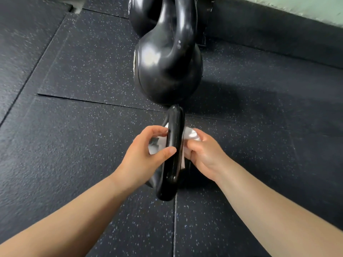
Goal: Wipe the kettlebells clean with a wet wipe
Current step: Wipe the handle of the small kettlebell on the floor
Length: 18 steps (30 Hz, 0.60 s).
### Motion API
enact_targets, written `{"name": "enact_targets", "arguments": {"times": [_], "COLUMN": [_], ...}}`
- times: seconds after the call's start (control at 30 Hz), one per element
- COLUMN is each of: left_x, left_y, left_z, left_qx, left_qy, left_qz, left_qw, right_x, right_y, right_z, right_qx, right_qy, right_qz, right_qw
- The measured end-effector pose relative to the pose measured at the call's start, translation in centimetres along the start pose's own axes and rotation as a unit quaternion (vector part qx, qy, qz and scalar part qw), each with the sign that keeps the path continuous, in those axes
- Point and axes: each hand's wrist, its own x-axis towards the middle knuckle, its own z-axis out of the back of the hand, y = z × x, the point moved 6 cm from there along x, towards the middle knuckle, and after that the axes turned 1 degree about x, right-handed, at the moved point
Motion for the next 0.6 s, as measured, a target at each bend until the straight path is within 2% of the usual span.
{"name": "enact_targets", "arguments": {"times": [0.07, 0.17, 0.2, 0.33, 0.47, 0.53, 0.6], "left_x": [0.1, 0.4, 0.5, 0.4, 0.1, 0.3, 0.3], "left_y": [0.2, 0.6, 0.8, 1.3, 2.4, 2.5, 2.4], "left_z": [0.0, 0.0, 0.0, -0.3, -0.1, 0.2, 0.4], "left_qx": [-0.01, -0.047, -0.058, -0.074, -0.079, -0.108, -0.14], "left_qy": [0.001, 0.006, 0.009, 0.026, 0.028, 0.029, 0.028], "left_qz": [0.009, 0.033, 0.041, 0.066, 0.112, 0.127, 0.137], "left_qw": [1.0, 0.998, 0.997, 0.995, 0.99, 0.986, 0.98], "right_x": [-1.1, -2.9, -2.8, -1.5, -2.7, -3.0, -3.0], "right_y": [-1.1, -2.3, -2.4, -1.9, -2.5, -1.9, -1.0], "right_z": [0.4, 0.2, 0.2, 0.2, -0.3, 0.0, 0.7], "right_qx": [-0.023, -0.115, -0.132, -0.098, -0.199, -0.237, -0.256], "right_qy": [0.07, 0.195, 0.196, 0.098, 0.206, 0.198, 0.149], "right_qz": [-0.058, -0.139, -0.138, -0.076, -0.134, -0.141, -0.117], "right_qw": [0.996, 0.964, 0.962, 0.988, 0.949, 0.941, 0.948]}}
